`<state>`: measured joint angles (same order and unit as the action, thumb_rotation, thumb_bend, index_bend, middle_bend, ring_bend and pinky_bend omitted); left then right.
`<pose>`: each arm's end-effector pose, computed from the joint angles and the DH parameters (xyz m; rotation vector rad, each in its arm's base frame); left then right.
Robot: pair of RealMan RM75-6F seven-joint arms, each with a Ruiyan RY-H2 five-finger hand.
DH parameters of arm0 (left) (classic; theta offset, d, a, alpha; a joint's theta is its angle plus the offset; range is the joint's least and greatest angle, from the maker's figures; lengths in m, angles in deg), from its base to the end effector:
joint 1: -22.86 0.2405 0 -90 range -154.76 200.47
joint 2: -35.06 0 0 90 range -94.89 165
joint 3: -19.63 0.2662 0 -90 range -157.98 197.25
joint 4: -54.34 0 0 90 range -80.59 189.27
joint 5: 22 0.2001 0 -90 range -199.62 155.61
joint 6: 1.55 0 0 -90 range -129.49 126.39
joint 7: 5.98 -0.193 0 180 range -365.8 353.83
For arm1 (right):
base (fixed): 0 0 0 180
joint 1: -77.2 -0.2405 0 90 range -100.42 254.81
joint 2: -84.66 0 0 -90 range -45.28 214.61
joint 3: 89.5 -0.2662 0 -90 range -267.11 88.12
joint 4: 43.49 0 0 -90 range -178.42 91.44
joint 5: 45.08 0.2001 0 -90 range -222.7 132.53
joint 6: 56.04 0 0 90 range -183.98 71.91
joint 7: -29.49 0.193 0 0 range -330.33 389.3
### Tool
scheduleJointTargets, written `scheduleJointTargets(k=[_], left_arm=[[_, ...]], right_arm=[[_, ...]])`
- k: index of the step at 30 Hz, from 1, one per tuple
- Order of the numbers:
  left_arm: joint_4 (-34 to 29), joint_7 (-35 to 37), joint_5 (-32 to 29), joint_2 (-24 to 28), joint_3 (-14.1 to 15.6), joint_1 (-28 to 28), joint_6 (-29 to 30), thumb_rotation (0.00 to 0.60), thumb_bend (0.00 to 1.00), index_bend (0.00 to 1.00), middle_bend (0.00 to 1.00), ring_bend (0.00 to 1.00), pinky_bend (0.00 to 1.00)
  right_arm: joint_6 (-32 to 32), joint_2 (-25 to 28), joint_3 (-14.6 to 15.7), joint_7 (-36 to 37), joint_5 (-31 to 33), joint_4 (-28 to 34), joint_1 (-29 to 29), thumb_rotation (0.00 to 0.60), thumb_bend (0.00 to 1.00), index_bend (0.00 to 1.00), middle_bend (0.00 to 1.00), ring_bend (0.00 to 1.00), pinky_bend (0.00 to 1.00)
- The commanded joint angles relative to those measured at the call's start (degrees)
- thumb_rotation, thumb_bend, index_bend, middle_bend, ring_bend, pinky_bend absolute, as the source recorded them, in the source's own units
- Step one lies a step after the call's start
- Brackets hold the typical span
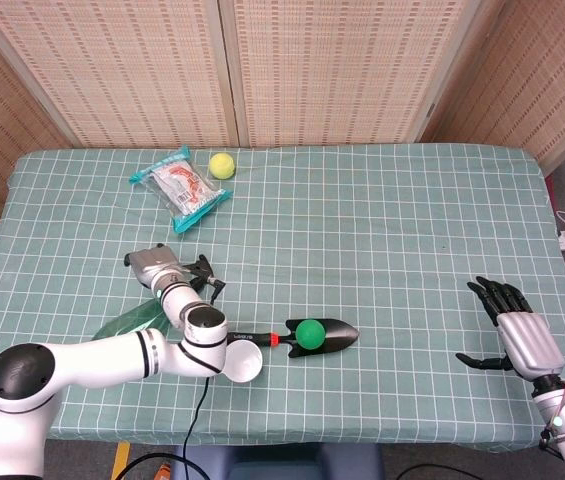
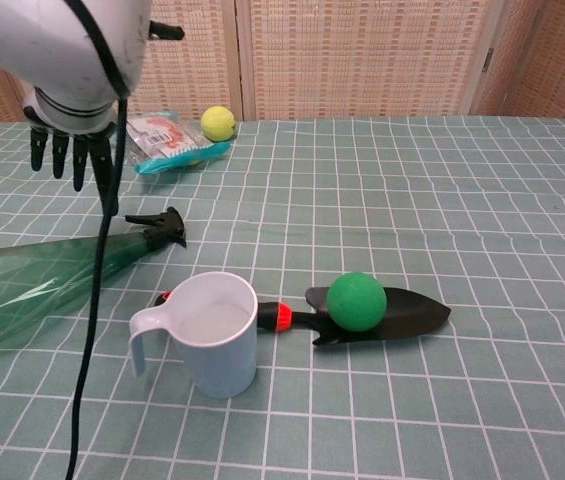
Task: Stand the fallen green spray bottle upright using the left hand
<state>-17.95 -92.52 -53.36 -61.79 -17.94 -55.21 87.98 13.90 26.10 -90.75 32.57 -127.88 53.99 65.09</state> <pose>-0.0883 0.4519 0.0102 -1.2922 -1.2350 0.0914 -0.3071 -0.2558 0.1486 1.5504 -1.0989 0.8102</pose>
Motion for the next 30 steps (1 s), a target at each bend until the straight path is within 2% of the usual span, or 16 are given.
scheduleJointTargets(k=[1,8,16,24,30], left_arm=[[2.32,-0.37,-0.42,-2.68,-3.26,-1.3,1.31,0.6,0.2,0.1,0.21,0.17,0.15],[4.23,0.17,1.88,-6.32,-5.93,-1.83,2.64,0.6,0.19,0.1,0.22,0.17,0.13],[6.61,-0.2,5.09,-9.51,-6.22,0.26,0.92,0.6,0.19,0.09,0.22,0.17,0.13],[12.02,0.33,10.19,-11.91,-6.62,0.63,-0.45,0.6,0.19,0.09,0.22,0.17,0.1],[14.58,0.17,10.93,-13.55,-8.15,2.19,-0.9,0.6,0.2,0.1,0.23,0.18,0.1]], right_arm=[[0.11,0.06,0.02,0.15,-0.02,0.0,0.06,0.6,0.0,0.0,0.0,0.0,0.0],[-0.12,0.28,0.04,0.7,0.13,0.09,0.01,0.6,0.0,0.0,0.0,0.0,0.0],[0.99,0.27,0.05,1.6,-0.53,-0.23,0.44,0.6,0.0,0.0,0.0,0.0,0.0],[1.0,0.26,0.04,1.77,-0.48,-0.22,0.46,0.6,0.0,0.0,0.0,0.0,0.0],[0.8,0.2,-0.03,1.56,-0.3,-0.14,0.35,0.6,0.0,0.0,0.0,0.0,0.0]])
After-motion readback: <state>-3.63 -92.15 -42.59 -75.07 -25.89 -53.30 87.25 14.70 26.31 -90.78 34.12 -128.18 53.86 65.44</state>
